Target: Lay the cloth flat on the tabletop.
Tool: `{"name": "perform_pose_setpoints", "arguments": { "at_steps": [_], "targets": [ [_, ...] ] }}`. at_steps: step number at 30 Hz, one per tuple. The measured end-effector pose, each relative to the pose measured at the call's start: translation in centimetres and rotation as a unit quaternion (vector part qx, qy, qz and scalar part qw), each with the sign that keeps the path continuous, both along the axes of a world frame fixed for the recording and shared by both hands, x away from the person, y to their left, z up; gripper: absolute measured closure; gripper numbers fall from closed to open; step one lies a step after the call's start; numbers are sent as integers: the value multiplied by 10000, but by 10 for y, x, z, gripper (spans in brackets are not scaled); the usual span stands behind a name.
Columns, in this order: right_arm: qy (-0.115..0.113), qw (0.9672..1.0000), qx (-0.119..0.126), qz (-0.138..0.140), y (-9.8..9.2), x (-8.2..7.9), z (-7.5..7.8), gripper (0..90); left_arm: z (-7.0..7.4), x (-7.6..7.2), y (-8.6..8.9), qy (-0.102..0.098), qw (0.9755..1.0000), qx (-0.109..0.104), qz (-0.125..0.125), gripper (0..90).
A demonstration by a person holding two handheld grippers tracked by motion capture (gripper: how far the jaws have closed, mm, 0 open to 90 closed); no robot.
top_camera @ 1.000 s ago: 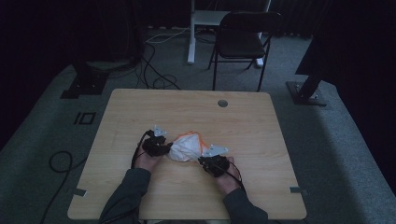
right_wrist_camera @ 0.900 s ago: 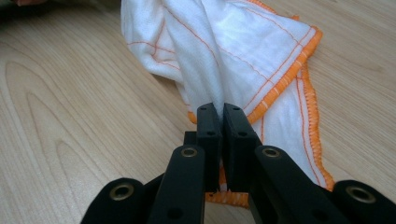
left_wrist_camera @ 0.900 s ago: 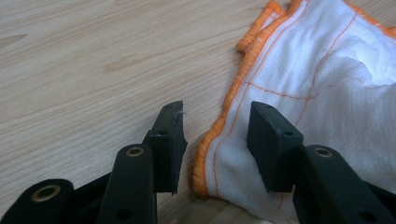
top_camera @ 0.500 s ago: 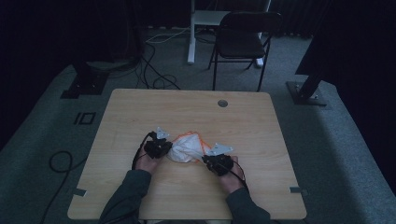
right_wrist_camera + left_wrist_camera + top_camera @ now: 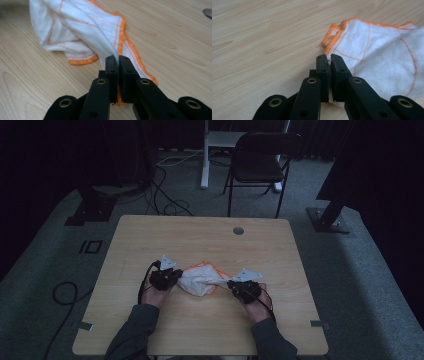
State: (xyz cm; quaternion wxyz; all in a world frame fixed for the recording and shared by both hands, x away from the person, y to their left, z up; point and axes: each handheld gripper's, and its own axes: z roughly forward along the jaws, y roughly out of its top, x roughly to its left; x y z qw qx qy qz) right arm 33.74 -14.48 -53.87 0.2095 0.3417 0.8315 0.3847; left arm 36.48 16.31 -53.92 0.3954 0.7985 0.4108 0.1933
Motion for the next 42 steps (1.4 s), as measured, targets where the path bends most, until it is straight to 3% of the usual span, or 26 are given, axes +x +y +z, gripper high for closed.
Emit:
{"name": "perform_pose_setpoints", "arguments": {
  "at_steps": [4, 5, 8, 15, 16, 17, 22, 25, 30, 31, 42],
  "targets": [
    [30, 10000, -12, -22, -10, -2, 0, 866, -1, -8, -4, 4, 9999, -19, -104, 868],
    [64, 10000, -38, -38, -16, -5, -2, 865, -7, -19, -11, 22, 9997, -61, -252, 867],
    [157, 9998, -150, -43, -26, -9, -7, 864, -13, -27, -19, 83, 9993, -110, -350, 865],
    [471, 9982, -374, -24, -33, -14, -25, 840, -28, -35, -34, 261, 9983, 108, -508, 860],
    [502, 9979, -420, -21, -33, -14, -27, 803, -30, -34, -34, 290, 9982, 124, -501, 856],
    [510, 9978, -414, -74, -34, -14, -27, 683, -29, -34, -34, 286, 9984, 108, -473, 829],
    [441, 9990, -48, -44, -42, -15, -13, 586, -18, -31, -30, 164, 9988, -21, -470, 726],
    [345, 9994, 72, -62, -44, -14, -5, 588, -11, -27, -29, 101, 9989, -49, -460, 711],
    [243, 9996, 97, -115, -42, -10, 2, 673, -9, -18, -32, 137, 9989, -37, -437, 710],
    [226, 9996, 53, -140, -36, -2, 4, 717, -11, -13, -35, 186, 9989, -1, -431, 710],
    [216, 9997, -21, -90, -16, 10, 4, 719, -14, 6, -51, 311, 9985, 32, -451, 692]
  ]
}}
